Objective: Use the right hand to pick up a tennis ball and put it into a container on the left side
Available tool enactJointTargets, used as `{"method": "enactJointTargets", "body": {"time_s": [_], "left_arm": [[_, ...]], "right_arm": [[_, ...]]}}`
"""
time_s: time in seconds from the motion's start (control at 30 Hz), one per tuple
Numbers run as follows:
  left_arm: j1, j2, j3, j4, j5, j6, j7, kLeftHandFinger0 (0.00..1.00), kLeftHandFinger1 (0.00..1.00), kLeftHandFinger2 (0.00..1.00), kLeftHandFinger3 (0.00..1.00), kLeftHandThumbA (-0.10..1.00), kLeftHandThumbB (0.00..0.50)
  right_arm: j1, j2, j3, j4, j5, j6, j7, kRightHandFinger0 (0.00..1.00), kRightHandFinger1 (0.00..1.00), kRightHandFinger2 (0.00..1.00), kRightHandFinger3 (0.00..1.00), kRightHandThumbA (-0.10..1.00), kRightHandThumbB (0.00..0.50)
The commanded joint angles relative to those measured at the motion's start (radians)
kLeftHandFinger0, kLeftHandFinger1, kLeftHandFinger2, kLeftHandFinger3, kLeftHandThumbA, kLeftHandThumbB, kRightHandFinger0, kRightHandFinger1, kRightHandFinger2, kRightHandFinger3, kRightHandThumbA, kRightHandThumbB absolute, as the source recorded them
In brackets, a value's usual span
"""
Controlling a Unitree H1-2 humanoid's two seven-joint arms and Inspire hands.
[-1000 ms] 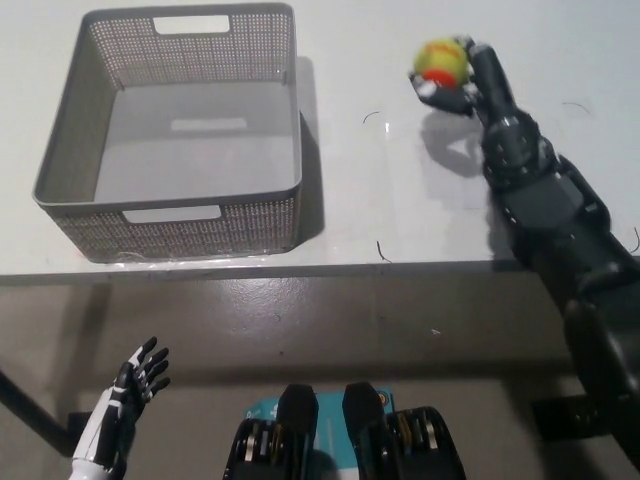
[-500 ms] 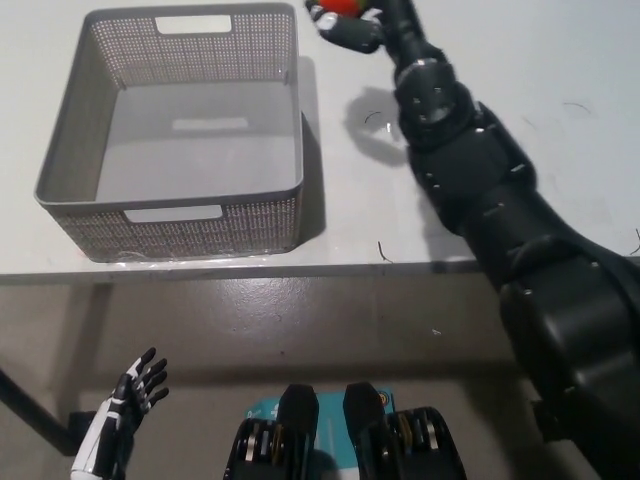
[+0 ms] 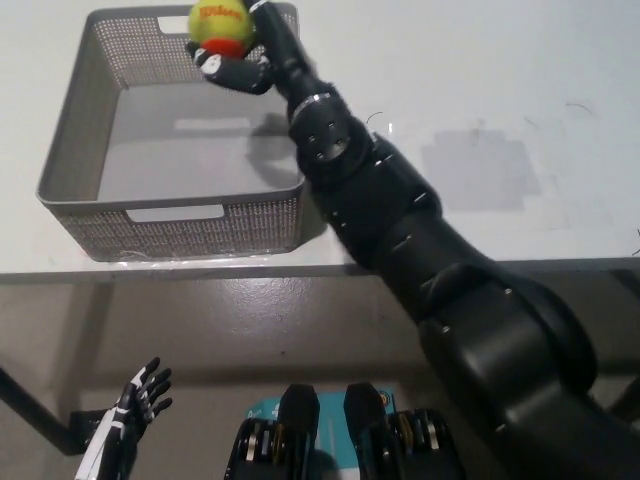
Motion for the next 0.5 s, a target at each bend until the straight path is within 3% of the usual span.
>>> {"method": "enactJointTargets", "body": {"time_s": [0.0, 0.2, 0.23, 0.27, 0.3, 0.33, 0.37, 0.47], "left_arm": [[0.010, 0.002, 0.000, -0.015, 0.004, -0.034, -0.002, 1.00, 1.00, 1.00, 1.00, 1.00, 0.277], [0.013, 0.007, -0.003, -0.006, -0.006, -0.041, -0.015, 1.00, 1.00, 1.00, 1.00, 1.00, 0.258], [0.014, 0.008, -0.004, -0.005, 0.001, -0.048, -0.012, 1.00, 1.00, 1.00, 1.00, 1.00, 0.259], [0.019, 0.009, -0.003, -0.008, 0.002, -0.046, -0.011, 1.00, 1.00, 1.00, 1.00, 1.00, 0.259], [0.020, 0.008, -0.002, -0.007, -0.001, -0.045, -0.012, 1.00, 1.00, 1.00, 1.00, 1.00, 0.263], [0.026, 0.007, -0.005, -0.009, 0.004, -0.046, -0.010, 1.00, 1.00, 1.00, 1.00, 1.00, 0.268], [0.029, 0.005, -0.005, -0.011, 0.001, -0.045, -0.012, 1.00, 1.00, 1.00, 1.00, 1.00, 0.266], [0.035, 0.005, -0.007, -0.019, 0.005, -0.040, -0.009, 1.00, 1.00, 1.00, 1.00, 1.00, 0.269]], "right_arm": [[-0.031, 0.033, 0.017, -0.004, 0.003, -0.044, -0.007, 0.00, 0.33, 0.71, 0.72, -0.10, 0.119], [-0.008, 0.054, 0.060, 0.017, -0.025, -0.008, -0.018, 0.04, 0.43, 0.81, 0.81, -0.10, 0.171], [-0.007, 0.051, 0.071, 0.020, -0.030, -0.007, -0.006, 0.17, 0.54, 0.83, 0.80, -0.10, 0.196], [-0.005, 0.051, 0.079, 0.021, -0.032, 0.000, 0.002, 0.27, 0.66, 0.96, 0.91, -0.08, 0.224], [-0.008, 0.047, 0.091, 0.023, -0.036, 0.019, 0.040, 0.61, 0.83, 0.97, 1.00, 0.21, 0.279], [-0.003, 0.041, 0.111, 0.022, -0.047, 0.029, 0.081, 0.85, 1.00, 1.00, 1.00, 0.35, 0.336], [-0.003, 0.035, 0.132, 0.023, -0.059, 0.038, 0.110, 1.00, 1.00, 1.00, 1.00, 0.47, 0.380], [0.000, 0.024, 0.186, 0.018, -0.089, 0.072, 0.140, 1.00, 1.00, 1.00, 1.00, 0.72, 0.458]]}}
